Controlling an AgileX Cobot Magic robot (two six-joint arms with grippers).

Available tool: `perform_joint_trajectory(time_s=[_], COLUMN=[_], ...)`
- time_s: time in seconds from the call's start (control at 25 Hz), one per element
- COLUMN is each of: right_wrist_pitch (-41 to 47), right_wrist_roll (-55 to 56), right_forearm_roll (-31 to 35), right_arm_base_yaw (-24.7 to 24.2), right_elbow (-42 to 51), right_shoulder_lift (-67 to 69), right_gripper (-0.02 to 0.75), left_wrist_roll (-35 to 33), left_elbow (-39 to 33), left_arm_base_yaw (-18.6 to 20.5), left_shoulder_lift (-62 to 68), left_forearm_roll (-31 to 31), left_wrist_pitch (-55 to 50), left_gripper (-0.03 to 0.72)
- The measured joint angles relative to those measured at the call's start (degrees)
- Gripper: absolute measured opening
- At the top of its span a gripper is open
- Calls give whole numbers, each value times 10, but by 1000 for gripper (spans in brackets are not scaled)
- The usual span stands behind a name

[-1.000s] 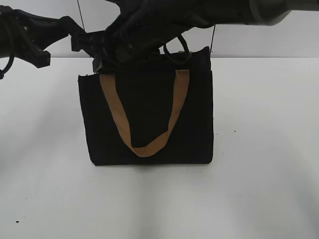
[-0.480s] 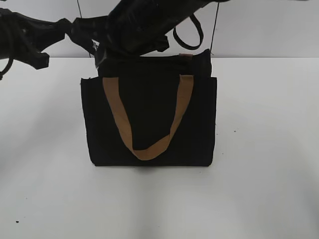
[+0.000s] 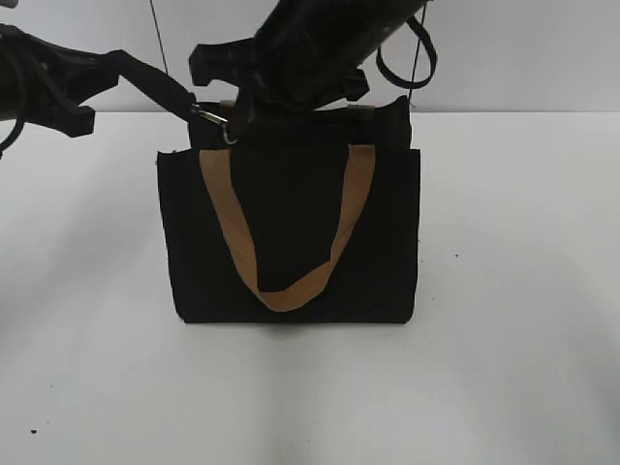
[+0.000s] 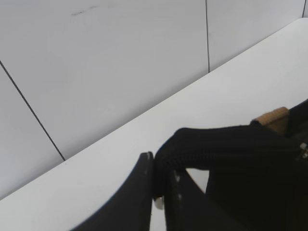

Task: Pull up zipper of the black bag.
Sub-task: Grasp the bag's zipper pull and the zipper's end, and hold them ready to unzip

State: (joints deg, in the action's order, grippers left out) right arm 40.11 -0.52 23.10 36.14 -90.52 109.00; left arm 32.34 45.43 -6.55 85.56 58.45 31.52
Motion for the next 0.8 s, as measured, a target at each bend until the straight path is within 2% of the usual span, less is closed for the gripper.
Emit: perform_joint_trajectory(time_s=[0.32, 0.52, 0.8], right_wrist_pitch=[59, 132, 212], right_wrist_roll=[0, -1, -25], right_forearm_roll=[-63, -128, -197], right_arm_base_yaw=[-39, -72, -82], right_elbow=[-1, -1, -1], right_shoulder_lift=[-25, -53, -73], right_gripper=[-13, -13, -13], left_wrist_roll=[0, 0, 0], left_elbow=[0, 0, 0], left_arm_base_yaw=[-2, -3, -3], left_shoulder_lift=[0, 0, 0], left_forearm_roll=[5, 4, 4], left_wrist_pitch=[-8, -11, -10], left_gripper=[35, 35, 35])
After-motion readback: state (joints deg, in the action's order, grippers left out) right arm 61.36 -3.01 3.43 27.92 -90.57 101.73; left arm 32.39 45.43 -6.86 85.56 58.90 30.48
